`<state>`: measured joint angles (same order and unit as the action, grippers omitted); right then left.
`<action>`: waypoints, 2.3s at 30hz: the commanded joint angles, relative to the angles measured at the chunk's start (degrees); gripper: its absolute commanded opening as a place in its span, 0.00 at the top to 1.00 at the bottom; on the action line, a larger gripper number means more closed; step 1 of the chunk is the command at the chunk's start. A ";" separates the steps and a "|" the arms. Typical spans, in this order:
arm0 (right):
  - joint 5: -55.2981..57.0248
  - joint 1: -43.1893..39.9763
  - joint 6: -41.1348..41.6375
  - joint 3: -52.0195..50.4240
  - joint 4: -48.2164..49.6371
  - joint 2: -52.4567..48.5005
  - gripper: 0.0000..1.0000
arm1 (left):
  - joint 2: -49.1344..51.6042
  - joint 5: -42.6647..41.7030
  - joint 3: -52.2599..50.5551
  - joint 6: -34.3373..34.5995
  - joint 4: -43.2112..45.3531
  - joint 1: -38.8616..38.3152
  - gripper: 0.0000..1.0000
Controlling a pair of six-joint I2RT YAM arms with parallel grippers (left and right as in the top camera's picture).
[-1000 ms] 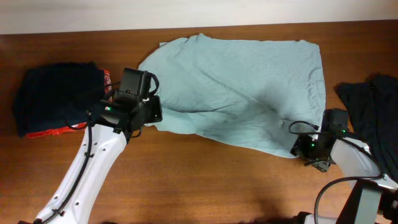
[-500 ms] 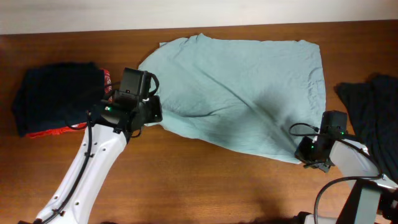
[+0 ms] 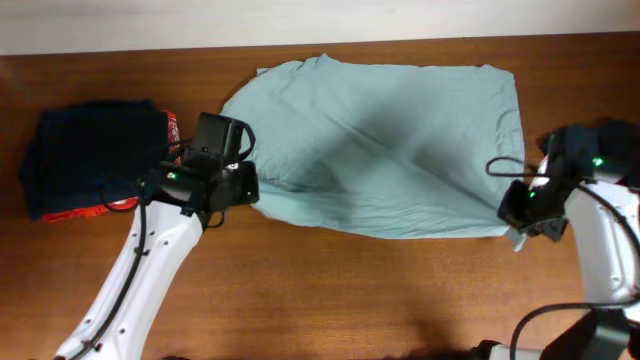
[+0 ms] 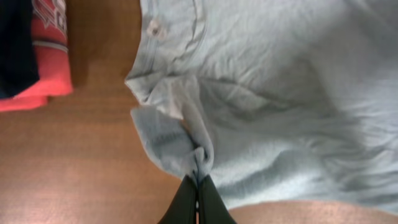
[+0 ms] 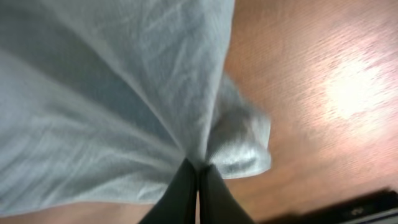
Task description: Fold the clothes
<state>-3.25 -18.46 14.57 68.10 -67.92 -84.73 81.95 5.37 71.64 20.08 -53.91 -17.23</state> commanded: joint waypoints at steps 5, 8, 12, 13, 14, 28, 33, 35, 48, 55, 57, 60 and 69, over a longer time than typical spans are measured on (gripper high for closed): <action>-1.20 -0.31 -1.03 6.27 -7.48 4.44 0.96 | -7.10 0.48 2.89 -0.20 -5.40 0.13 1.00; -1.20 -0.31 -1.03 6.27 -10.05 5.31 0.96 | -8.72 0.48 2.89 0.02 -7.04 0.13 1.00; -1.20 -0.31 -1.03 6.27 -12.98 6.03 0.96 | -10.73 0.50 2.89 0.00 -10.34 0.13 1.00; -1.18 -0.31 -1.05 6.27 -13.33 6.14 0.96 | -10.95 0.50 2.89 0.02 -11.08 0.13 1.00; -0.98 -0.31 -1.03 6.21 -13.27 6.19 0.96 | -10.97 0.50 2.89 0.02 -11.56 0.13 1.00; -0.57 -0.31 -1.46 -0.04 1.40 3.67 0.96 | 0.31 5.18 2.89 0.00 3.34 0.13 1.00; -0.59 -0.31 -3.21 -2.32 7.41 1.55 0.96 | 5.99 5.44 2.89 0.00 9.90 0.13 1.00; -0.57 -0.31 -3.61 -2.97 9.92 0.68 0.96 | 8.15 5.42 2.89 0.00 13.38 0.13 1.00; -0.57 -0.31 -3.63 -3.89 23.69 -8.00 0.96 | 15.87 6.51 2.86 -0.02 26.93 0.13 1.00; -0.59 -0.31 -3.63 -3.87 30.58 -11.89 0.96 | 19.23 6.49 2.86 -0.02 31.30 0.13 1.00; -0.59 -0.31 -3.61 -3.89 32.24 -12.20 0.90 | 20.09 6.51 2.86 -0.04 32.59 0.13 0.98; -0.66 -0.31 -3.58 -3.41 33.64 -12.17 0.21 | 20.70 6.78 2.89 -0.55 34.71 0.15 0.26; -8.17 -0.31 -3.58 1.60 25.31 -12.07 0.01 | 20.61 7.91 7.28 -6.54 26.58 0.13 0.01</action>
<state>-7.64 -18.46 11.16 66.35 -39.46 -96.66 102.08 12.49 75.75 15.73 -23.55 -17.23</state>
